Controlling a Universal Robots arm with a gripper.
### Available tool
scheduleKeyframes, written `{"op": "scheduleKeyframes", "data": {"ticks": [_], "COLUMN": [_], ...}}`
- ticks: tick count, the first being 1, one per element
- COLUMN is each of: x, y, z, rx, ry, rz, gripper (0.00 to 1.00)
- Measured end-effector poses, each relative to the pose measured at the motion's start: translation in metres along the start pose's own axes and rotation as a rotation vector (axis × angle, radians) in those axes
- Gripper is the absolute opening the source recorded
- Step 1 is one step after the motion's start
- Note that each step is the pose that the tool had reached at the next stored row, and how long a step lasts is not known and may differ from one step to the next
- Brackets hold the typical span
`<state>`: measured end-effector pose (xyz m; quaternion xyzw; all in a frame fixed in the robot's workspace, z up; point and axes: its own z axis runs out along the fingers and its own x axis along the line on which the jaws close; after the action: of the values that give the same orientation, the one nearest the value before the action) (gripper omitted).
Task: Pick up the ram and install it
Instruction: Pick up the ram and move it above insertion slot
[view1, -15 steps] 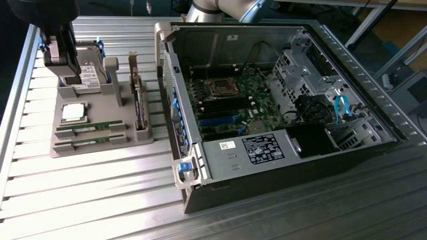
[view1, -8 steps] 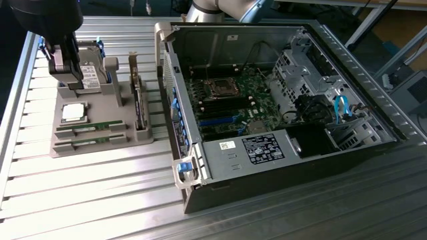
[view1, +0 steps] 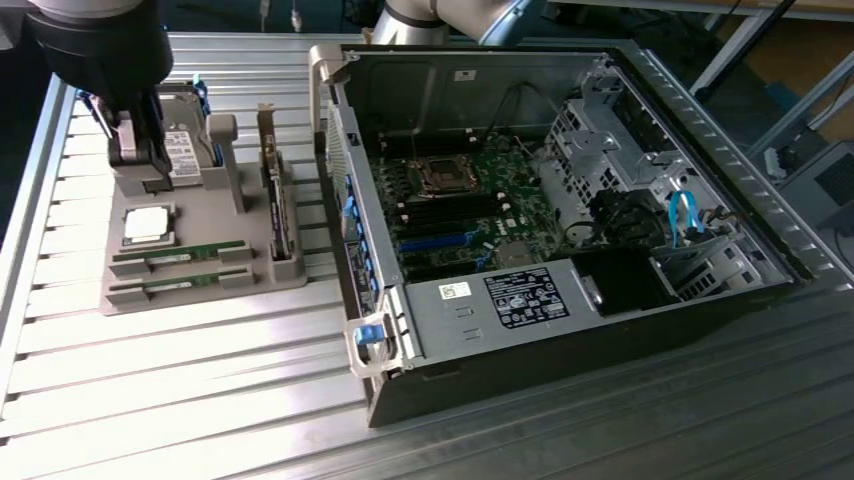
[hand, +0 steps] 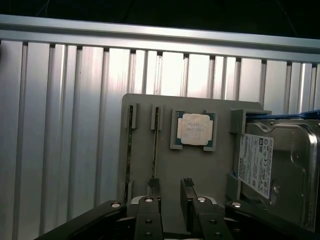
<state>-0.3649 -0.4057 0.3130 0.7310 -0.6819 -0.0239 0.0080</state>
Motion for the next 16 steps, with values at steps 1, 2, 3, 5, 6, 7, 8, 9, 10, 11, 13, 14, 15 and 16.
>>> {"op": "scheduleKeyframes", "data": {"ticks": [1, 2, 3, 5, 6, 7, 8, 9, 10, 11, 13, 14, 15, 16], "x": [0.0, 0.0, 0.0, 0.0, 0.0, 0.0, 0.0, 0.0, 0.001, 0.001, 0.001, 0.001, 0.001, 0.001], "y": [-0.0001, -0.0002, -0.0003, -0.0004, -0.0005, -0.0006, -0.0007, -0.0008, -0.0009, -0.001, -0.0013, -0.0013, -0.0014, -0.0015], "z": [0.003, 0.0048, 0.0066, 0.0102, 0.012, 0.0138, 0.0175, 0.0193, 0.0211, 0.0237, 0.0293, 0.0311, 0.033, 0.0354], "rx": [0.0, 0.0, -0.0001, -0.0001, -0.0001, -0.0002, -0.0001, -0.0001, -0.0001, -0.0001, -0.0002, -0.0003, -0.0001, -0.0002], "ry": [0.0001, 0.0001, 0.0001, 0.0001, 0.0002, 0.0002, 0.0002, 0.0002, 0.0002, 0.0003, 0.0003, 0.0003, 0.0003, 0.0004], "rz": [-0.001, -0.001, -0.002, -0.002, -0.003, -0.003, -0.004, -0.004, -0.005, -0.005, -0.007, -0.007, -0.007, -0.008], "gripper": [0.3, 0.3, 0.3, 0.3, 0.3, 0.3, 0.3, 0.3, 0.3, 0.3, 0.3, 0.3, 0.3, 0.3]}}
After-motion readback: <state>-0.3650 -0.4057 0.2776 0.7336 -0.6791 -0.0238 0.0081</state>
